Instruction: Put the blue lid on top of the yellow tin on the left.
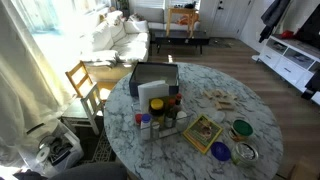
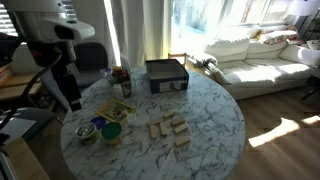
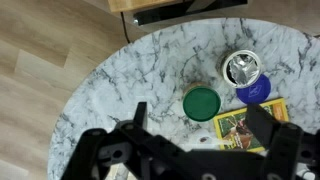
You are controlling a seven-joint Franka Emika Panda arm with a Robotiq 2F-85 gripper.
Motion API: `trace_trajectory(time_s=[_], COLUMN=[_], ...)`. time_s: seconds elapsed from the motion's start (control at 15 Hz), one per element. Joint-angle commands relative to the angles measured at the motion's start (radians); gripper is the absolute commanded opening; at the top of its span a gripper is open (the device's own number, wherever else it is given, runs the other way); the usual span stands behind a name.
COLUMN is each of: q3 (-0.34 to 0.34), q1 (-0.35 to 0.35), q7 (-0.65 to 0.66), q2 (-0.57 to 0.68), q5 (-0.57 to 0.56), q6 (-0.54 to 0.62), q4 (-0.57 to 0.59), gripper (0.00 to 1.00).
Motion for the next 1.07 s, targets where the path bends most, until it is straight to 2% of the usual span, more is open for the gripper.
trace_trajectory(time_s=[0.0, 0.33, 0.4, 0.67, 1.0], q3=[-0.003, -0.003, 0.002, 0.047, 0.116], q1=[0.003, 0.003, 0.023, 0.149, 0.321], q7=[0.001, 0.001, -0.007, -0.074, -0.155], q2=[0.000, 0.000, 0.003, -0.029, 0.039], q5=[-0.001, -0.001, 0.018, 0.139, 0.275], q6=[-0.002, -0.002, 0.012, 0.127, 0.412], q4=[0.002, 0.002, -0.016, -0.126, -0.251], gripper=[1.00, 1.00, 1.00, 1.00, 1.00])
